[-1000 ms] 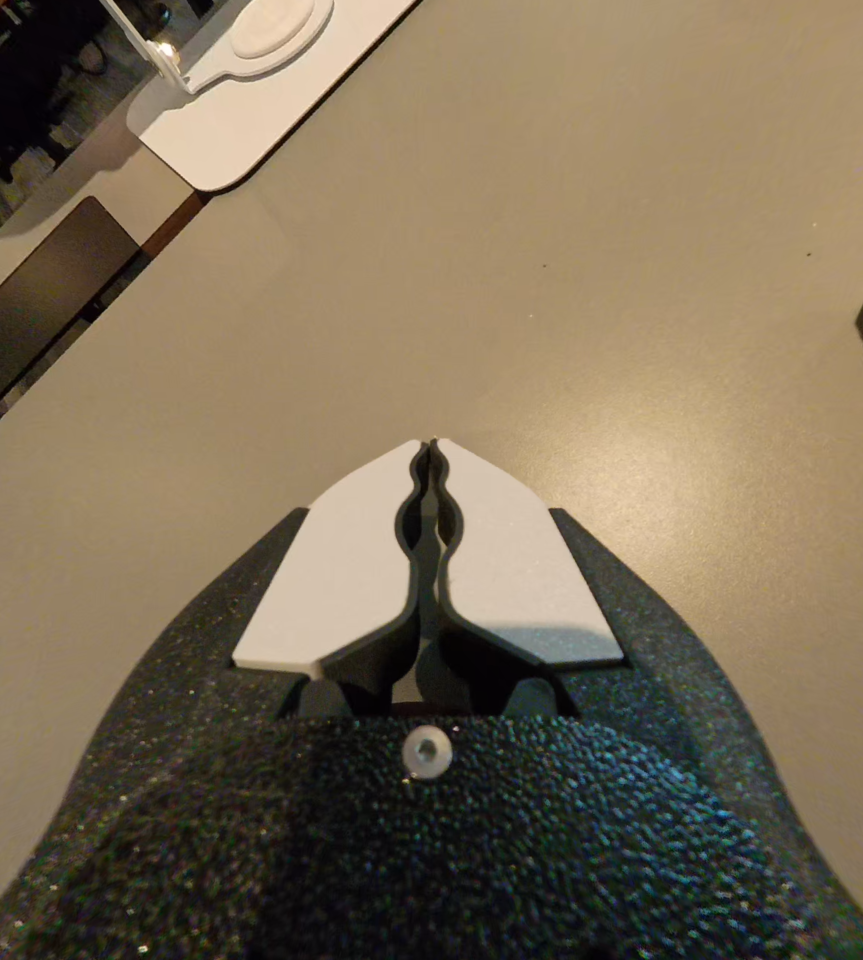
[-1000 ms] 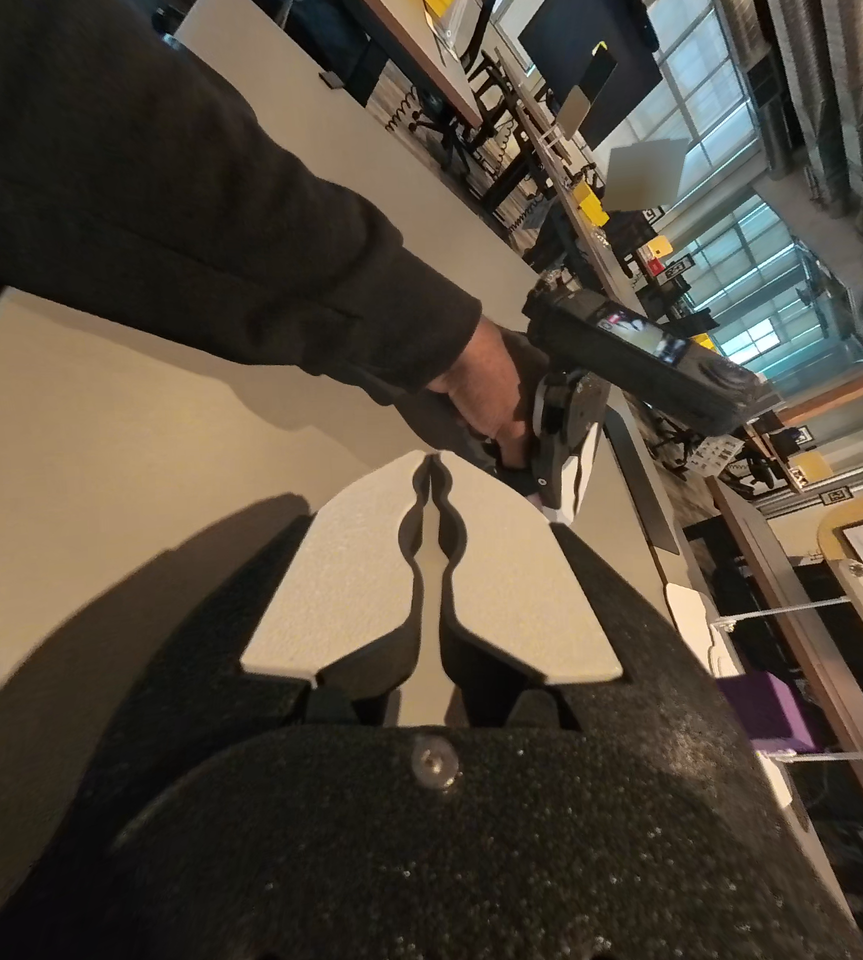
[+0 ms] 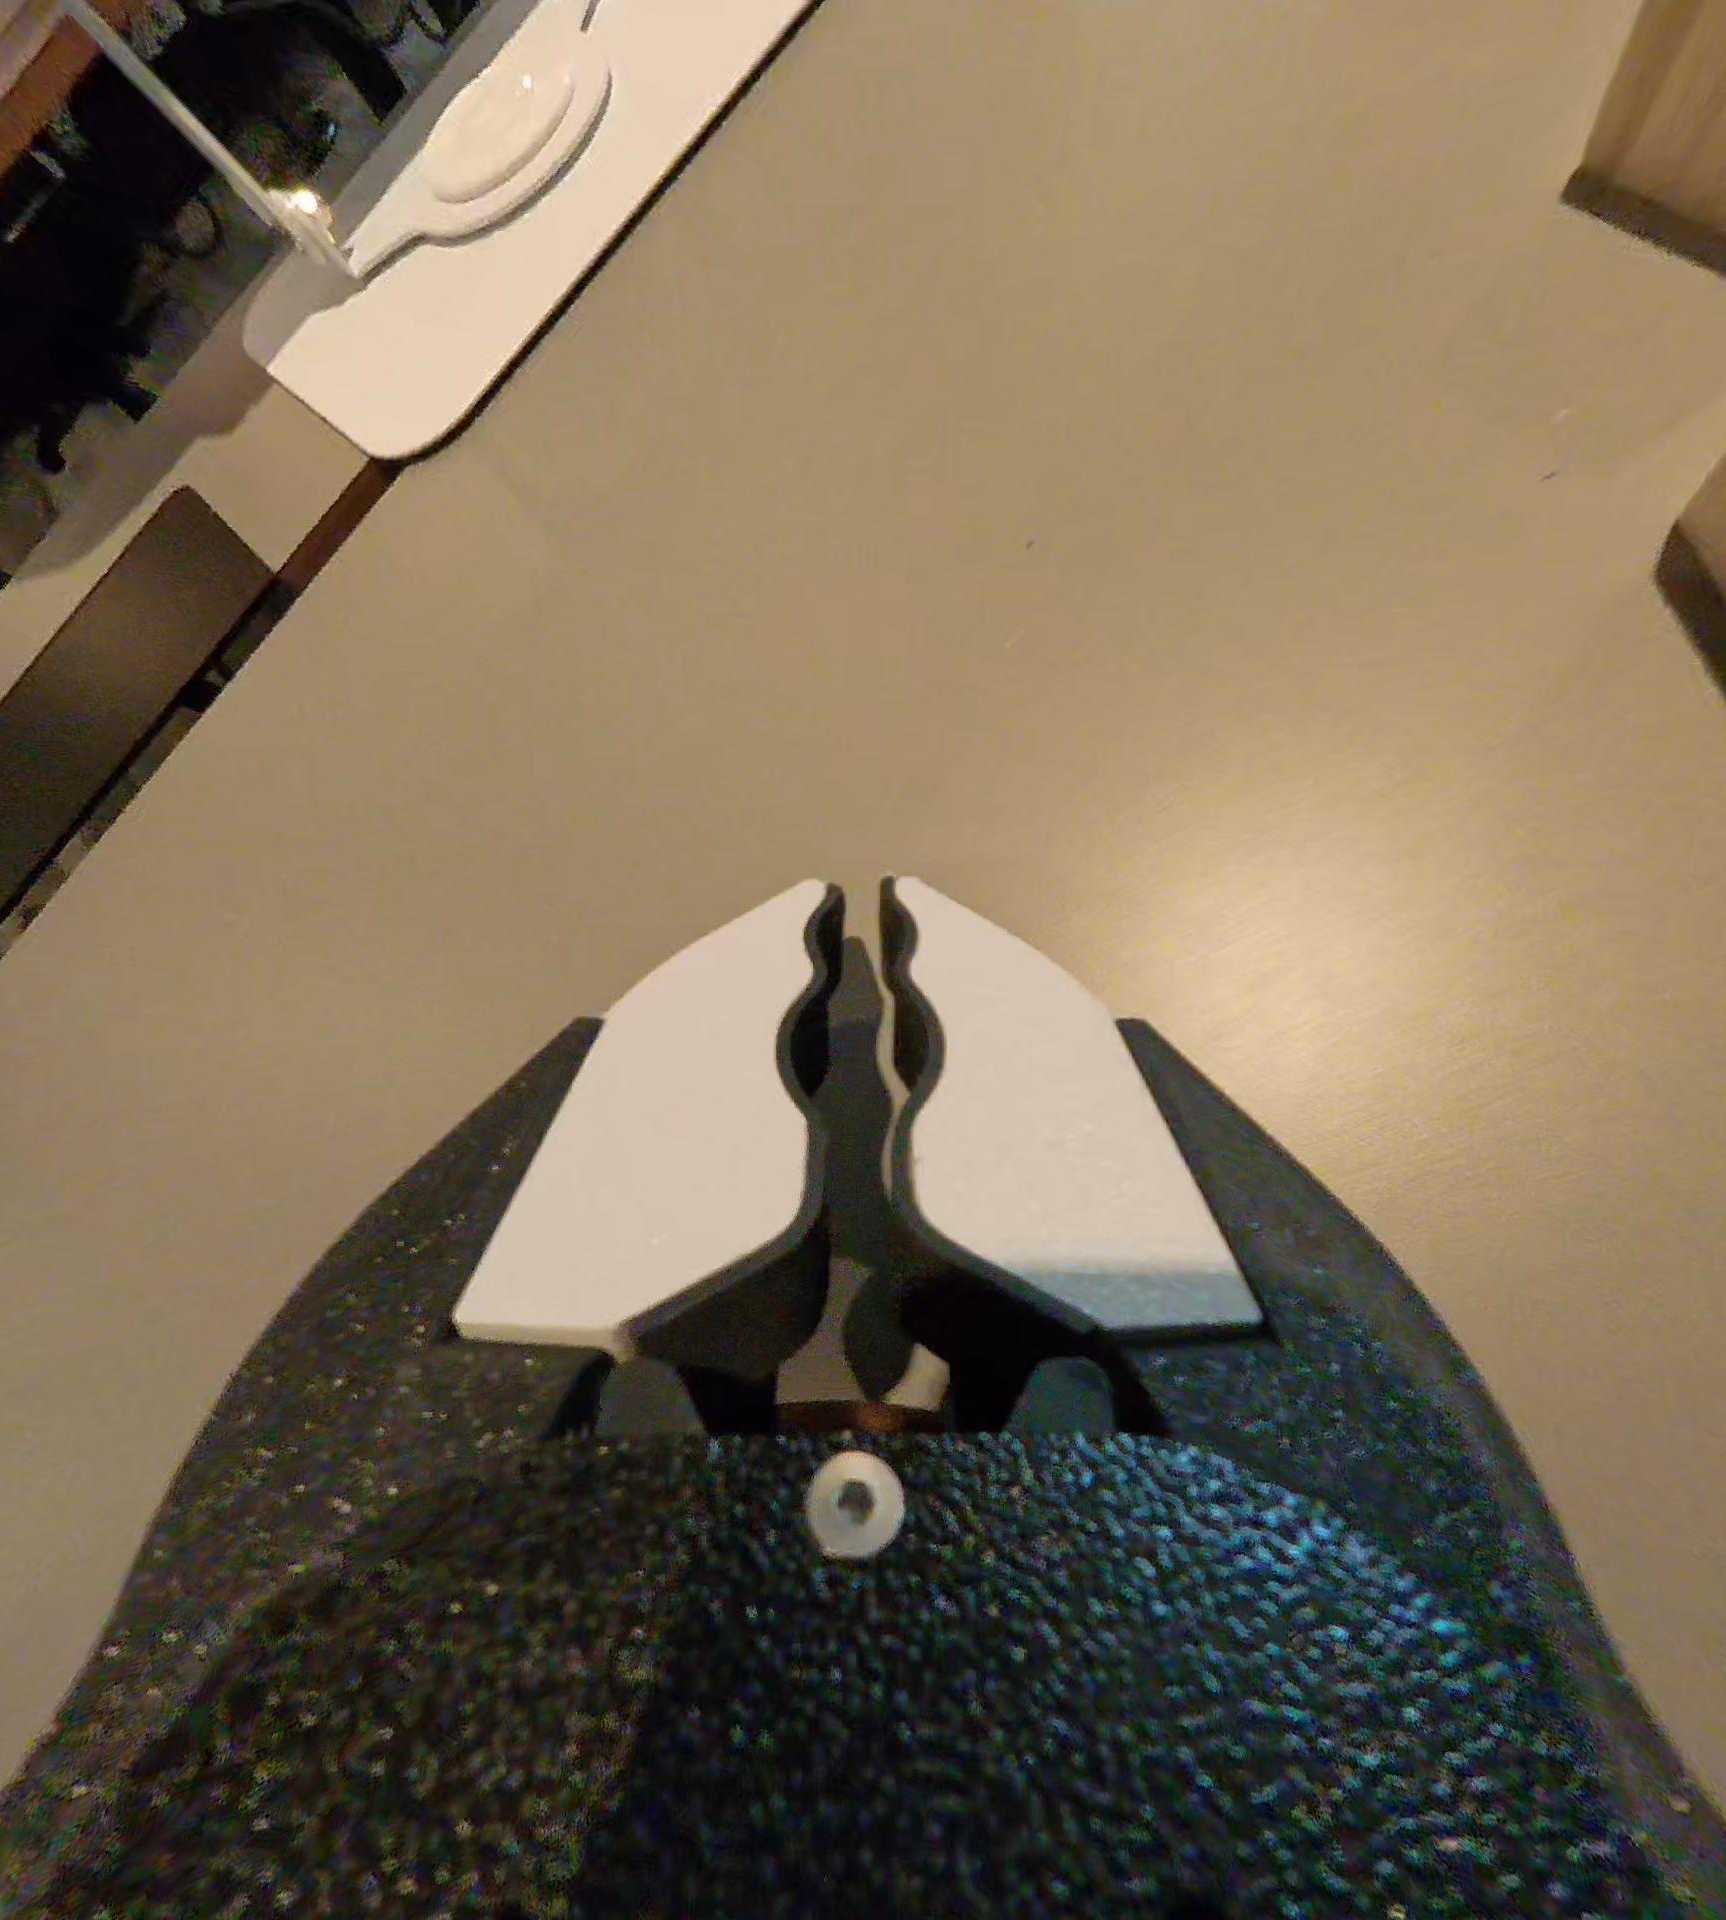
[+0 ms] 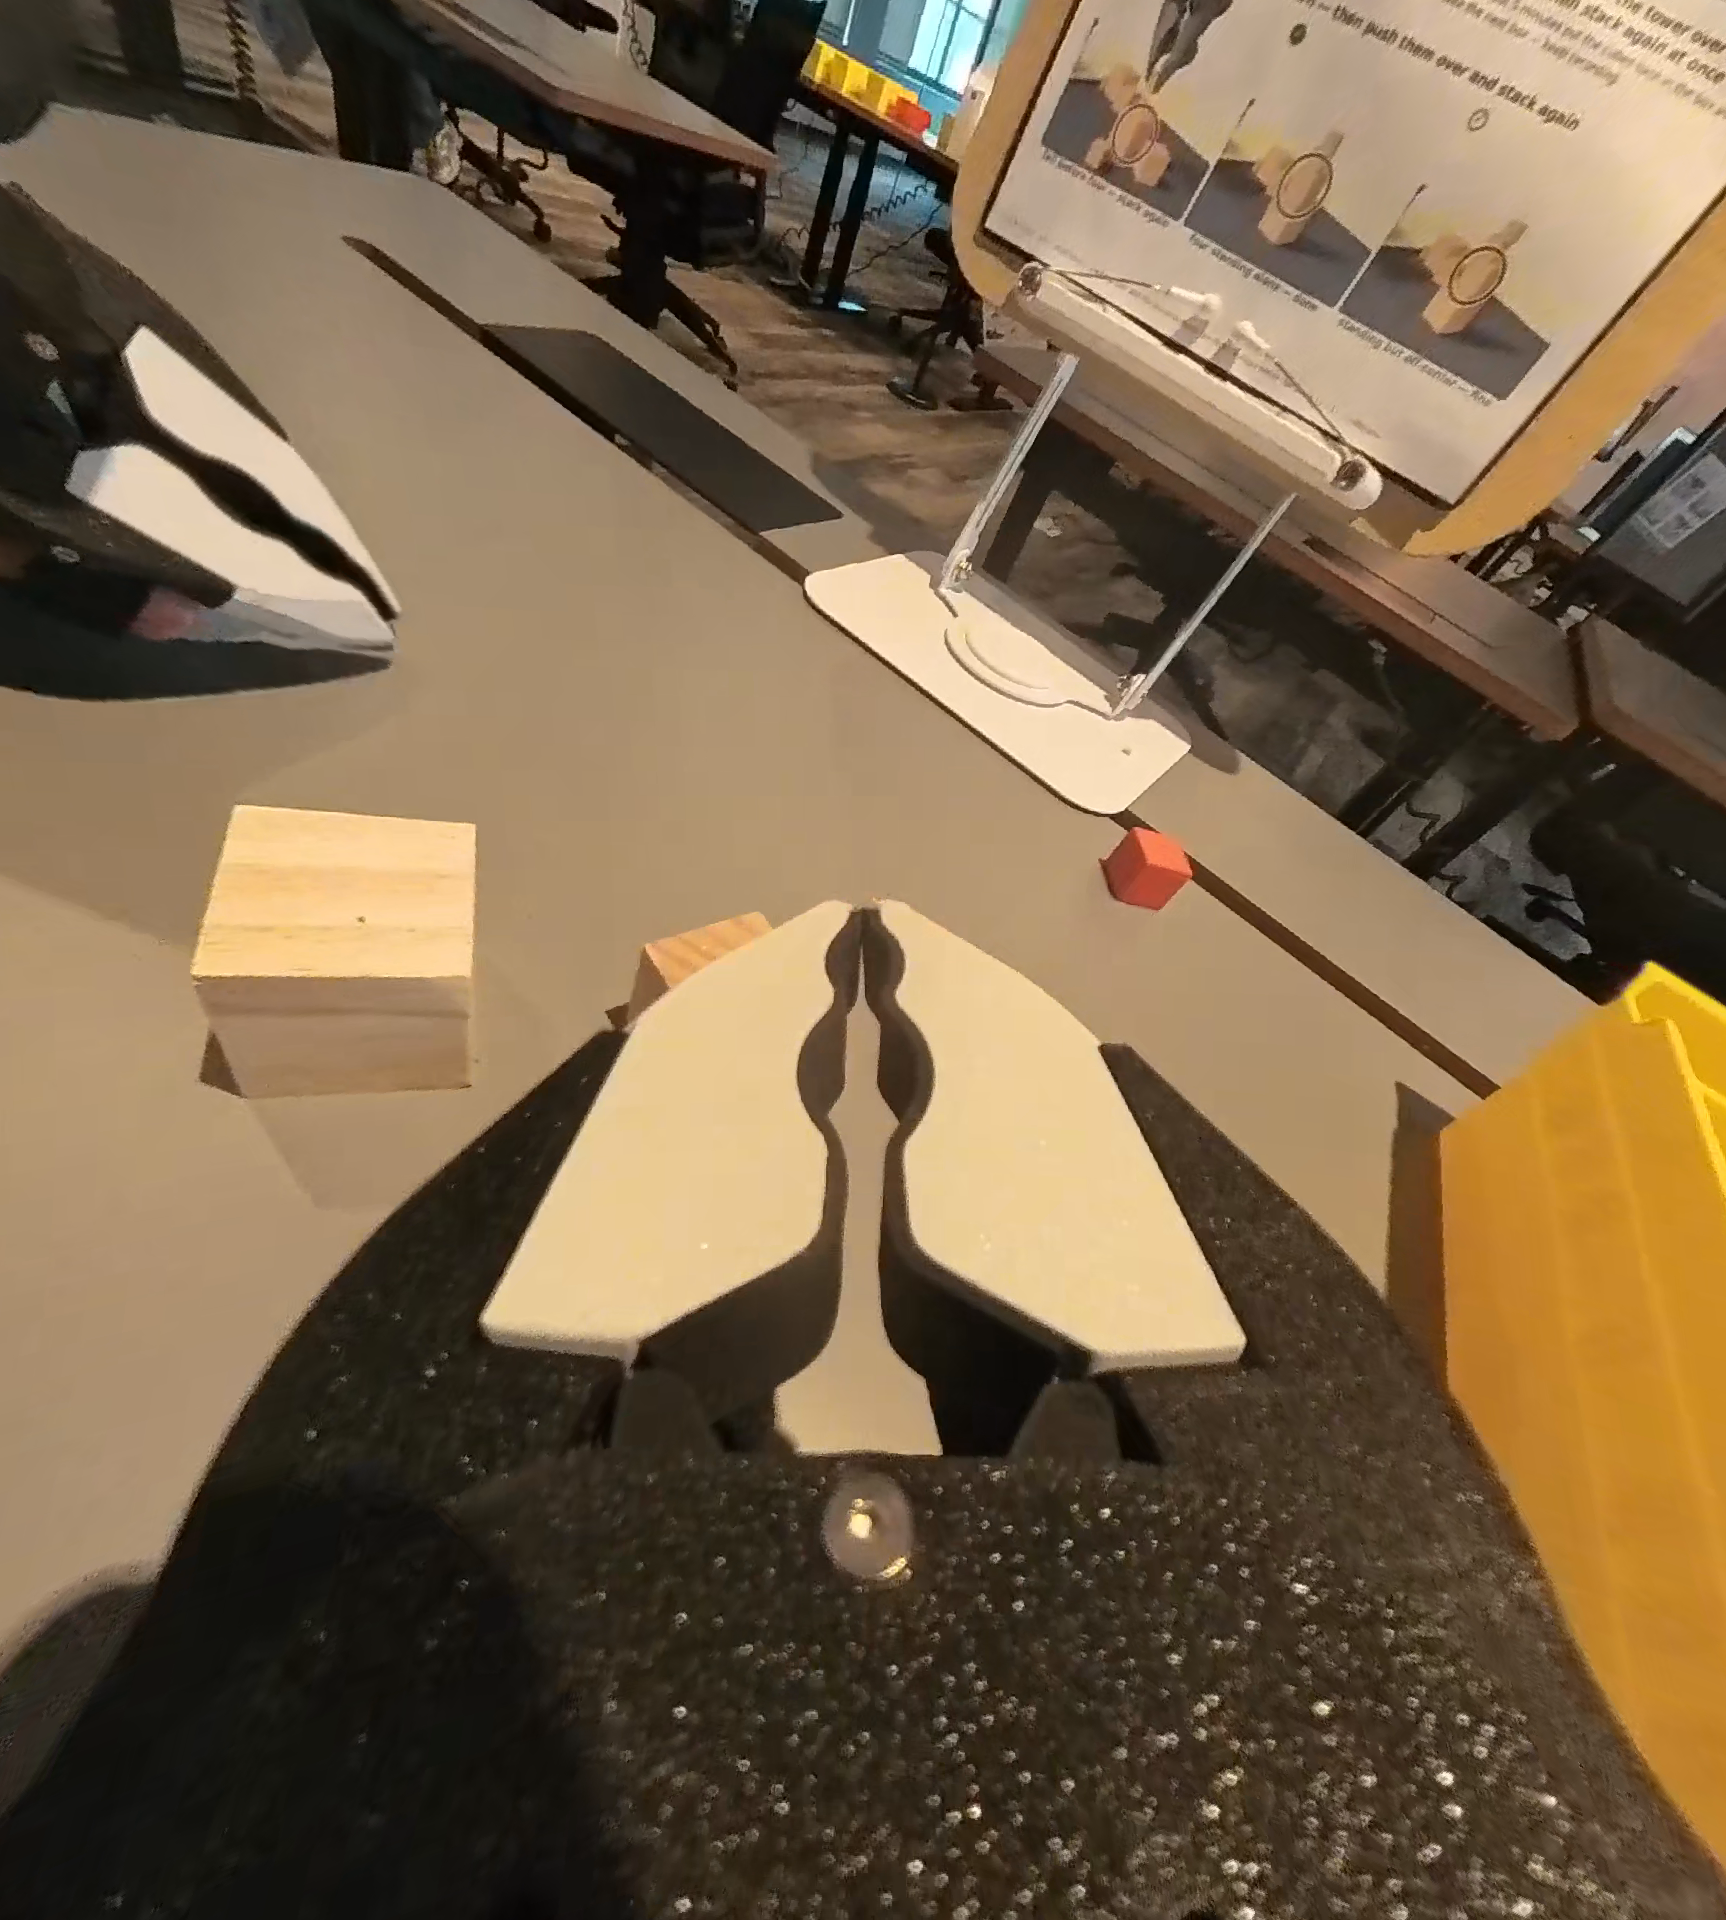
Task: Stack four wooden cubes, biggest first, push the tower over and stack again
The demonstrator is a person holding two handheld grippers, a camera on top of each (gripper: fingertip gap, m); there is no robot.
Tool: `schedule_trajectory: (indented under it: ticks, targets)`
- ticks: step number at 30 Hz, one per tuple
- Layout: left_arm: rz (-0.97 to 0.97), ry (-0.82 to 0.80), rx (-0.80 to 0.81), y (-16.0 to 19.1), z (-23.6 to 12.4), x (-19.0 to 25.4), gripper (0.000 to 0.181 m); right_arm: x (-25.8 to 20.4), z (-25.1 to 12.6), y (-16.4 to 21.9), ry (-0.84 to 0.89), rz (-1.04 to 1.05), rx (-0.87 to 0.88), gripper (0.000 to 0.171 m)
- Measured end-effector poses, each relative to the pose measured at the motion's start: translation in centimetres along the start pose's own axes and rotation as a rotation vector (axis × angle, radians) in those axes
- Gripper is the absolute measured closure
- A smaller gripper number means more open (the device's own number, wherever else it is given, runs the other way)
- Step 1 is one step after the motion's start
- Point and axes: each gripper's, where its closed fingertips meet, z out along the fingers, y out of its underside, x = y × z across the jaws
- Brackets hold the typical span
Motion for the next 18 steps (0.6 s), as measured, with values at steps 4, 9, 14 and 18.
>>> schedule_trajectory:
  ticks: [4,9,14,18]
  targets:
    - [0.014,0.012,0.018,-0.5,0.1,0.5,0.167,0.1,0.2,0.5,-0.011,0.015,-0.016,0.171]
    - [0.068,0.165,0.166,-3.1,-0.8,3.5,0.152,0.1,0.7,1.3,-0.033,0.039,-0.046,0.171]
    - [0.128,0.404,0.325,-5.6,-2.9,8.3,0.130,0.1,1.2,2.3,-0.067,0.073,-0.080,0.168]
    - [0.177,0.495,0.378,-6.6,-3.8,10.8,0.118,0.1,1.6,3.2,-0.117,0.120,-0.105,0.162]
